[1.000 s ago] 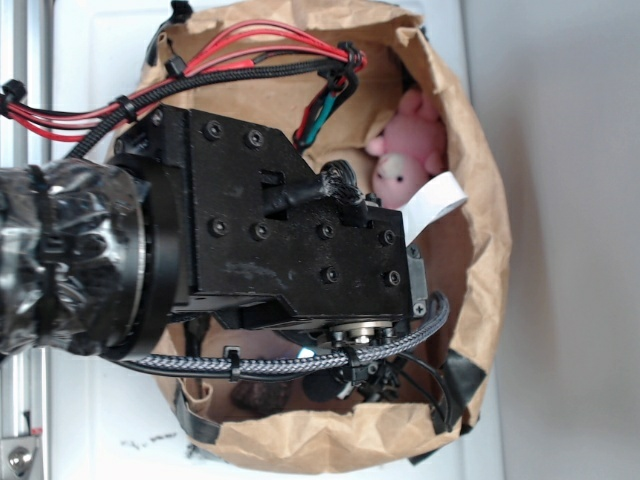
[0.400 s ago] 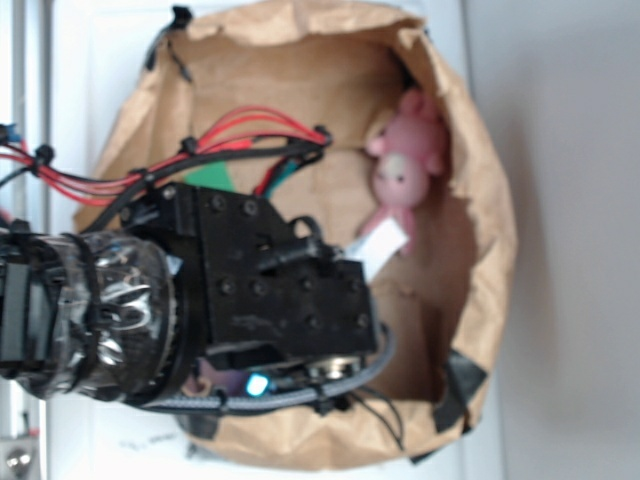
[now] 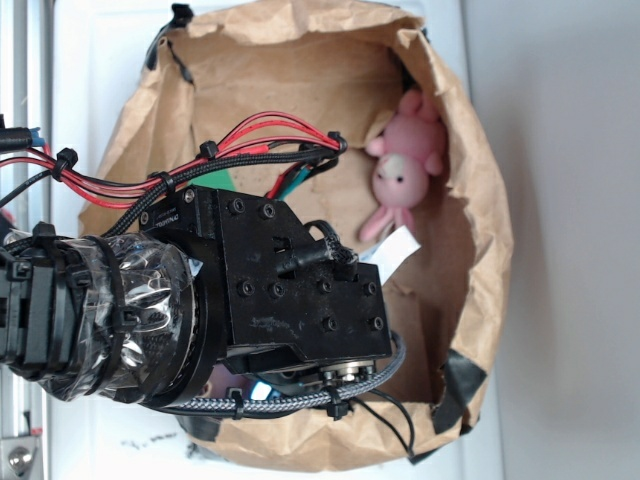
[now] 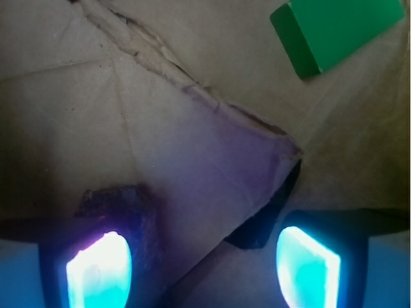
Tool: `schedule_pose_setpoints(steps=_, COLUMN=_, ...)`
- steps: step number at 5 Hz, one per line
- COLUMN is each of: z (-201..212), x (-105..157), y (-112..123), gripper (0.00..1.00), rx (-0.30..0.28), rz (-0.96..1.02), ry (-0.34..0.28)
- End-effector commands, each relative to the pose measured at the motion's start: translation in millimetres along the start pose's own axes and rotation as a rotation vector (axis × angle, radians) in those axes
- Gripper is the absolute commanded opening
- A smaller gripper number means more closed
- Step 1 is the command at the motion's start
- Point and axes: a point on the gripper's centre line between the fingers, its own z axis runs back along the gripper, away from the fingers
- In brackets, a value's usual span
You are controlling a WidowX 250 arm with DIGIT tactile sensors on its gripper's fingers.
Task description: Grab the rock.
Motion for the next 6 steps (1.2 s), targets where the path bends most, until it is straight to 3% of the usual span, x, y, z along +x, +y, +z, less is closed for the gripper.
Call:
schedule_pose_setpoints(steps=1, z=13.2, x=2.0, y=-3.2, gripper=1.00, rx=-0.035, rz=-0.005, ry=-0.022)
schedule_pose_setpoints(steps=2, z=15.2, x=-1.7, y=-15.4, gripper=1.00, rx=-0.058, rz=-0.014, ry=-0.018)
schedule_pose_setpoints(steps=4, z=24.5, x=-16.9, y=-10.9, gripper=1.00, rx=-0.140, rz=-0.022, ry=-0.043)
schedule_pose_setpoints(steps=6, z=18.5, x=-50.2, y=9.6, gripper=1.00, rx=-0.197, rz=-0.057, ry=-0.135)
